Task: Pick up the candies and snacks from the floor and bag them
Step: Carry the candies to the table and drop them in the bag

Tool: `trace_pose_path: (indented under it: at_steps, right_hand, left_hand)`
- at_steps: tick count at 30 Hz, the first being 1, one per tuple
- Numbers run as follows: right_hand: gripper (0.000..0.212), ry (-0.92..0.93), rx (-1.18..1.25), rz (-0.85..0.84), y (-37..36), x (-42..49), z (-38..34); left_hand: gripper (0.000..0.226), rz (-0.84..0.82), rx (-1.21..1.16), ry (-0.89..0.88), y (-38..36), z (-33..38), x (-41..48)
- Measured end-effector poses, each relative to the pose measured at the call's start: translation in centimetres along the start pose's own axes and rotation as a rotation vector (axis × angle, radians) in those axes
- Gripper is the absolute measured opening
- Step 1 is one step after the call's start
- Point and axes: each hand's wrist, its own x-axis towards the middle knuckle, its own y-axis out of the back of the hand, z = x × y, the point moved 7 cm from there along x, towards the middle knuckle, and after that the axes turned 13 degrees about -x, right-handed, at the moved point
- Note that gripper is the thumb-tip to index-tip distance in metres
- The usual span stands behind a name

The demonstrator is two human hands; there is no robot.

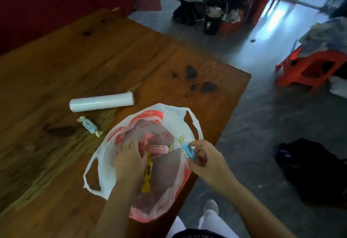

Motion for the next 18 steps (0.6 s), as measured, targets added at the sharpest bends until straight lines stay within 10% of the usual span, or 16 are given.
trace_pose_path:
  at_steps: [18]
  right_hand:
    - [0.035,0.489,-0.406,-0.454,-7.3,12.3,-5.4]
  left_hand:
    - [0.026,0.382,-0.042,0.269,5.4,1.0,-10.0]
